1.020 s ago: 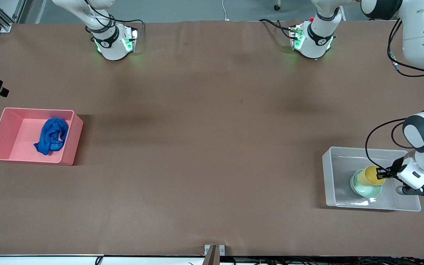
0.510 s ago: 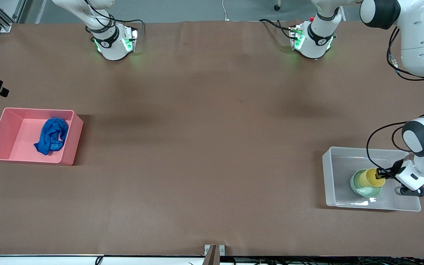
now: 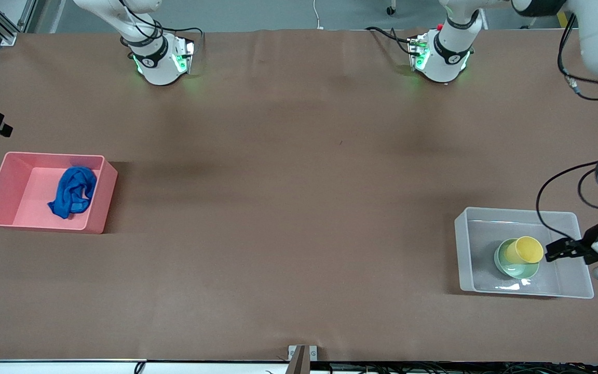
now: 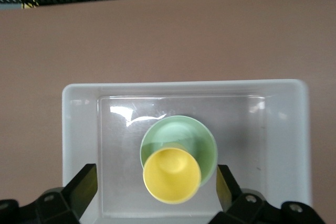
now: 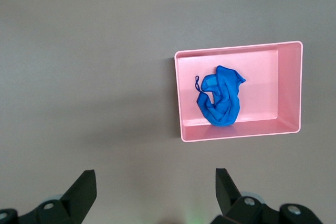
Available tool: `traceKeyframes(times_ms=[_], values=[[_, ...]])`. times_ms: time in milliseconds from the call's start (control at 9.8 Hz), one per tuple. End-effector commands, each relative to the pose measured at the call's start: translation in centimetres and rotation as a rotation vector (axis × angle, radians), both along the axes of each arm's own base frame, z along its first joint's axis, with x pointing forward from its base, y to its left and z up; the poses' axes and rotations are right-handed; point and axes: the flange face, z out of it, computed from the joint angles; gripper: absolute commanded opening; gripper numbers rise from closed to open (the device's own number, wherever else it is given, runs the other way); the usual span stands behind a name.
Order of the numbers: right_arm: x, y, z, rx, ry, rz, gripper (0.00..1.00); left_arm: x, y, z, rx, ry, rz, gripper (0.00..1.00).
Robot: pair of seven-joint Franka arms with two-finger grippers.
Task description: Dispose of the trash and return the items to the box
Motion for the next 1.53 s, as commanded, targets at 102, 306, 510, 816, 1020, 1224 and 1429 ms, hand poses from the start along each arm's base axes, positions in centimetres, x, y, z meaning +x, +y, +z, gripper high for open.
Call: traceKeyframes(times_ms=[102, 306, 510, 816, 1020, 1224, 1429], values=[[-0.2, 0.3, 0.1, -0.013, -0.005, 0.002, 1.0, -6.3, -4.8, 11.4, -0.007, 0.095, -0.04, 1.0], [-0.2, 0.3, 0.2, -0.013, -0.003, -0.009, 1.0, -12.2, -9.3, 17.4, 0.008, 0.118, -0.018, 1.0], [-0.1, 0.7, 0.2, -0.014, -0.006, -0.032, 1.0, -18.2, -13.4, 21.5, 0.058, 0.173, -0.003, 1.0], [-0.2, 0.4, 0.1, -0.013, 0.001, -0.027, 1.0, -19.9, -13.9, 25.2, 0.043, 0.14, 0.036, 1.0], [-0.2, 0.4, 0.1, -0.013, 0.001, -0.029, 1.0, -17.0, -14.7, 25.9, 0.04, 0.147, 0.029, 1.0], [-0.2, 0.3, 0.0, -0.013, 0.006, -0.03, 1.0, -15.9, -15.4, 25.4, 0.041, 0.153, 0.009, 1.0], [-0.2, 0.3, 0.0, -0.013, 0.006, -0.029, 1.0, -16.2, -14.5, 25.5, 0.024, 0.155, 0.037, 1.0]])
